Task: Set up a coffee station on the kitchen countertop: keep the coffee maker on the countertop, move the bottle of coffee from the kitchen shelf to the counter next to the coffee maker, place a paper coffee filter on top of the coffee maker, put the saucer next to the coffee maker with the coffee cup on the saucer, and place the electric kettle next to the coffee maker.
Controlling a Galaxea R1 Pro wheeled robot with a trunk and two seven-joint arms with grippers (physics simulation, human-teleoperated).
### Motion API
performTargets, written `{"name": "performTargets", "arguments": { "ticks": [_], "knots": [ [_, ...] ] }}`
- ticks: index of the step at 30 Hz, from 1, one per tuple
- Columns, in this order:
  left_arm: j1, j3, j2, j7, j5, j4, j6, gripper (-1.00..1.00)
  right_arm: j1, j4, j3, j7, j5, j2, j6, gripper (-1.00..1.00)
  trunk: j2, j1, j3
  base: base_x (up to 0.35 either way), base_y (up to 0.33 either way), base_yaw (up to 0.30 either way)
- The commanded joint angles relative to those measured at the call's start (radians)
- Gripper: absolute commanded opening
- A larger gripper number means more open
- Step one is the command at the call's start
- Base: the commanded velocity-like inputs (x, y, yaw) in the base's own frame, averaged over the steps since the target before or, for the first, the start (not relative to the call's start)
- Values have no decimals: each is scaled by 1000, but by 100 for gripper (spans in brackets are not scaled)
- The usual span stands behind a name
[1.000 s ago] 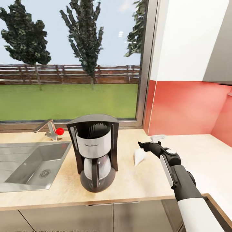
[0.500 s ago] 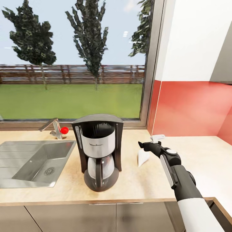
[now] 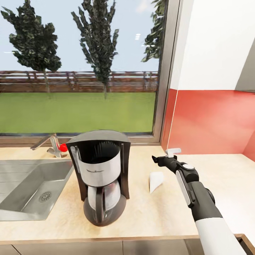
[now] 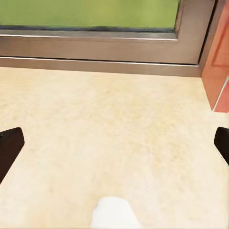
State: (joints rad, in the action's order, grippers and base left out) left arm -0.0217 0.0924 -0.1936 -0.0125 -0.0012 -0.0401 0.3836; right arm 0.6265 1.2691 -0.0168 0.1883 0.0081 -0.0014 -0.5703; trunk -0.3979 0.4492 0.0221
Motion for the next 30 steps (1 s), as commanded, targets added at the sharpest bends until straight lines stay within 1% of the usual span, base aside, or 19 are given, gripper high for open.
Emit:
{"name": "performTargets", "arguments": {
  "ticks": [1, 5, 13, 24, 30],
  "knots": [
    [0, 6, 0, -1, 0, -2, 1, 100, 1, 1, 0, 3, 1, 0, -5, 100, -2, 1, 2, 82, -56, 0],
    [-1, 5, 1, -1, 0, -1, 2, 100, 0, 1, 0, 2, 1, 0, -5, 100, -2, 1, 2, 33, -42, 0],
    [0, 5, 6, 0, 1, 1, 1, 100, -1, 1, 1, 3, 2, -2, -4, 100, -2, 1, 2, 3, -217, 0],
    [-3, 4, 4, 9, 0, 53, -2, 100, -1, 0, 0, 3, 3, -2, -3, 100, -2, 1, 2, 2, -21, 0],
    [-4, 4, 5, 10, 2, 58, -2, 100, -1, -3, 0, 3, 2, -2, -3, 100, -2, 1, 2, 179, -115, 0]
  ]
}}
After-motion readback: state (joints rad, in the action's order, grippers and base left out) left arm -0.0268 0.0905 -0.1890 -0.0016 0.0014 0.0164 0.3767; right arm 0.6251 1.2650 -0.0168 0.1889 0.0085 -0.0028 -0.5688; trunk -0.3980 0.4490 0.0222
